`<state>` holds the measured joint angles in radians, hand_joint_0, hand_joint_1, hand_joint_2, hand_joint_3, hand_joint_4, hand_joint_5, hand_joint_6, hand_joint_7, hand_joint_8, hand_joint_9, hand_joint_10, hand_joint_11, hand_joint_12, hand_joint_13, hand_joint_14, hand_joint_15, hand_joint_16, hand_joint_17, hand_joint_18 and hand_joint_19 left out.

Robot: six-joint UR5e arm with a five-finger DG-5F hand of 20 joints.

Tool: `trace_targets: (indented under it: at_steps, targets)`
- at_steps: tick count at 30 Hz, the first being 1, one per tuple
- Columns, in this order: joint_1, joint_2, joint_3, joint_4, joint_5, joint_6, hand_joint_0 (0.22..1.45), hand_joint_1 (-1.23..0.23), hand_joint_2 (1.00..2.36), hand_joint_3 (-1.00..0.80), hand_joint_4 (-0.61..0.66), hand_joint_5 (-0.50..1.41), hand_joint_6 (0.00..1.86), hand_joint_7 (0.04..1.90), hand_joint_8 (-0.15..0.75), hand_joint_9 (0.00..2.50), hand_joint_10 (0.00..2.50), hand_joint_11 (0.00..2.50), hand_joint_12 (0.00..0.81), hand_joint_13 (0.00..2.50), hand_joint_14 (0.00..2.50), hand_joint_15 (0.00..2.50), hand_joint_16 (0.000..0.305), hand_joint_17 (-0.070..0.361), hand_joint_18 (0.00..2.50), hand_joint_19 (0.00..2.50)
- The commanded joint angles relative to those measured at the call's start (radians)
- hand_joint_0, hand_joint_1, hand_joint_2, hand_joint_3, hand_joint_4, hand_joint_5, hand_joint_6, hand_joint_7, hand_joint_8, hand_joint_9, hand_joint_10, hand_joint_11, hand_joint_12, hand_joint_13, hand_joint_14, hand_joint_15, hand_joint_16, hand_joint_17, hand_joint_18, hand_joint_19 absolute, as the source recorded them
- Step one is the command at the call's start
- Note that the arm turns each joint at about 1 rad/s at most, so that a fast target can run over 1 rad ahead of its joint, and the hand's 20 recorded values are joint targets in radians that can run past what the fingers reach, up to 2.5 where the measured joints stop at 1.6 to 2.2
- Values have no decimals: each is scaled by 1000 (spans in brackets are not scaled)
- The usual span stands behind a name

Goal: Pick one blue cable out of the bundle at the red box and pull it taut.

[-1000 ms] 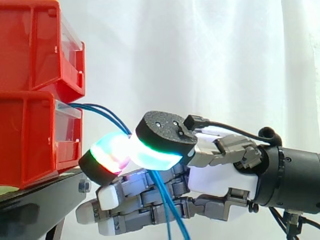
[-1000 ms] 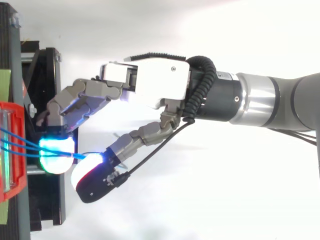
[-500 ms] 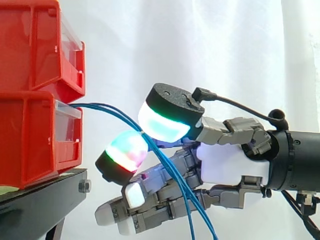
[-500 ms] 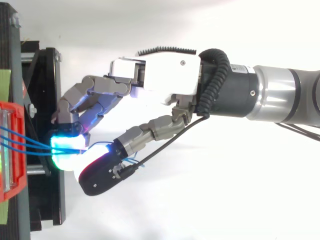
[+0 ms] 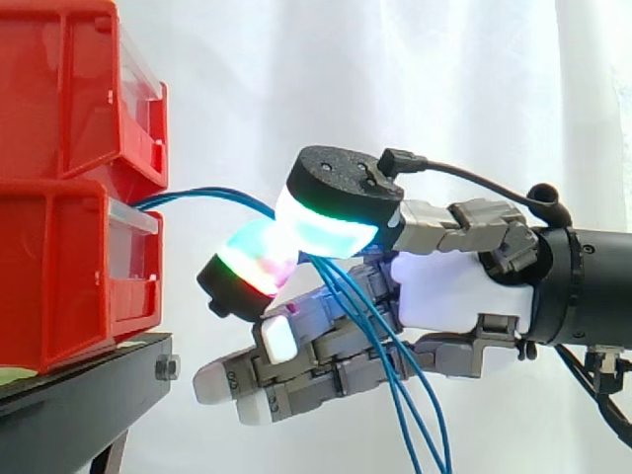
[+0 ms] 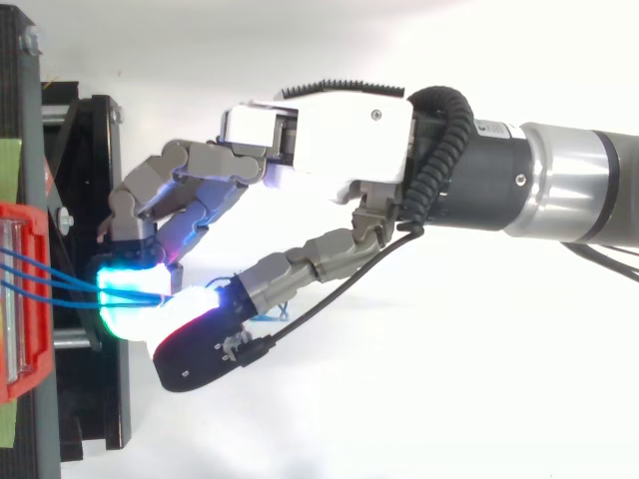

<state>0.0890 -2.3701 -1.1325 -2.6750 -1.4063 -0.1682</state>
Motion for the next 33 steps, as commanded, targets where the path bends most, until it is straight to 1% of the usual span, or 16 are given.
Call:
trace_targets:
  at_steps: [1,4,5,7,8,10,11,13,14,15,19,20,25,27,30,33]
  targets:
    - [0,2,0,0,1,-1,694,-933,1013,-324,54,-156,914,947,407,872,15,775,467,510,7,179,56,126,450,179]
    - [0,0,0,0,1,-1,737,-962,1003,-459,61,-161,913,939,399,869,16,777,462,517,7,180,56,127,474,161]
    - [0,2,0,-2,1,-1,737,-968,1000,-500,76,-161,914,904,398,869,17,783,463,516,7,175,56,127,476,164]
    - [0,0,0,-3,1,3,718,-965,1000,-500,115,-161,907,892,397,871,15,792,465,518,7,174,56,127,481,170]
    - [0,2,0,-5,1,3,688,-952,1000,-500,153,-159,901,897,398,873,16,772,467,519,7,172,56,127,482,177]
    - [0,0,0,-5,1,3,624,-934,1000,-500,165,-155,898,918,403,892,15,788,469,517,7,169,56,127,478,195]
    - [0,2,0,-5,1,3,566,-879,1000,-500,170,-152,897,917,413,901,16,786,476,518,6,169,57,129,476,206]
    - [0,0,0,-5,1,3,540,-827,1000,-500,177,-147,893,926,430,923,15,777,482,518,6,155,58,131,473,217]
    - [0,0,0,-5,1,3,534,-759,1000,-500,174,-144,892,925,436,934,15,770,483,519,6,152,58,131,473,223]
    - [0,0,0,-5,3,3,532,-688,1000,-500,169,-139,889,932,443,952,15,772,483,517,6,146,58,132,472,223]
    - [0,0,0,-5,3,3,574,-621,1000,-495,161,-134,882,980,431,967,16,774,470,513,7,165,56,127,455,248]
    - [0,0,0,-5,3,3,590,-650,1005,-416,151,-133,885,1007,429,969,16,776,468,514,8,165,56,126,451,249]
    - [0,0,0,-5,3,3,598,-724,1011,-287,152,-130,901,1002,445,978,15,790,476,545,8,178,57,129,479,231]
    - [0,0,0,-5,3,1,611,-786,1012,-236,146,-129,904,1004,448,982,12,806,483,560,7,179,59,132,505,219]
    - [0,2,2,-5,4,-1,639,-857,1014,-214,102,-132,905,1050,427,968,15,825,473,568,8,192,56,127,516,211]
    - [0,0,2,-5,4,-1,680,-915,1013,-264,73,-141,915,1062,413,952,16,836,466,563,8,192,55,124,512,203]
